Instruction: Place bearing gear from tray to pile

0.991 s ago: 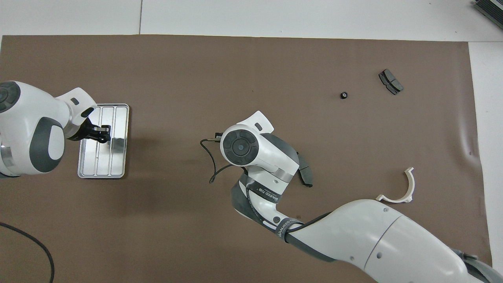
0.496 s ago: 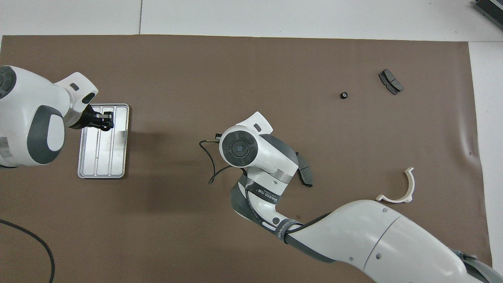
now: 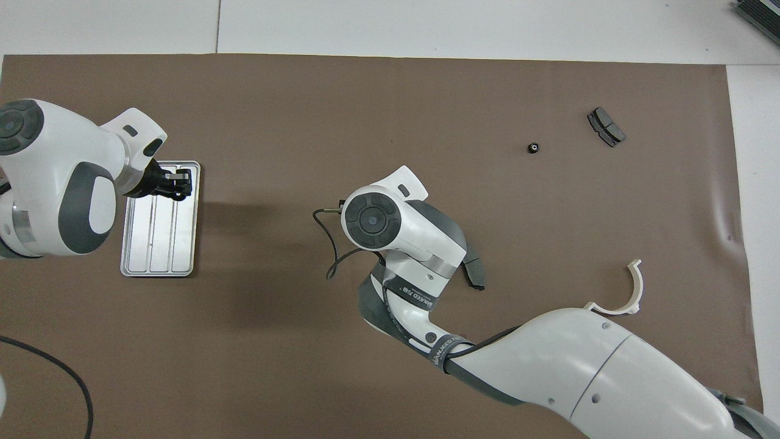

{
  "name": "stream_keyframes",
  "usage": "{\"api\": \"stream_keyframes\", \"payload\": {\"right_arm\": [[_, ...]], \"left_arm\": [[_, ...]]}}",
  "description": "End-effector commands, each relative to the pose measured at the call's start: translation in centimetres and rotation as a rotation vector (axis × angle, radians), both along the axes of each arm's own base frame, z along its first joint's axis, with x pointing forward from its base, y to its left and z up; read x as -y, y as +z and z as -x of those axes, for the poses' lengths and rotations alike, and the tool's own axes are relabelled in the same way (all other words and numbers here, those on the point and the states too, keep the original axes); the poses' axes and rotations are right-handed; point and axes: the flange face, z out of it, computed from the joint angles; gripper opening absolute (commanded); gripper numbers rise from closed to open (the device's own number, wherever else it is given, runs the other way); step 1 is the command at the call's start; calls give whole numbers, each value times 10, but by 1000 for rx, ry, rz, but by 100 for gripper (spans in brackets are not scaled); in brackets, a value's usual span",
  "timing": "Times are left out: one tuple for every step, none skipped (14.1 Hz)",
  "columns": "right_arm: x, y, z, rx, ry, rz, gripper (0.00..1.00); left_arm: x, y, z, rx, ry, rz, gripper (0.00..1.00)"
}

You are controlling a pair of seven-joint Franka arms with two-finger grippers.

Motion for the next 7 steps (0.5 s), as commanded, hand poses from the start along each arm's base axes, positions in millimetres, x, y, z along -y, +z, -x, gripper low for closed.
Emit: {"api": "stream_keyframes", "payload": {"right_arm": [[83,48,-23,-35,7,-6,0],[114,56,-29,-59,20,-30,0],[144,63,-34,-74,47,-44,0],[176,66,-39,-89,65,-47,0],[203,66,-42,-106,88,-41,0],[225,57,-44,-122,117,-30,0],[247,54,-43,-126,128,-22,0]], "left_arm": [[72,3,14,27,29,19,0],[103,4,24,34,35,27,0],[128,3,32,41,37,33,0],[154,-5,41,47,20,38,0],[178,-9,49,62,7,49,0],[201,-21,56,73,7,57,0],[221,-30,64,83,2,65,0]]}}
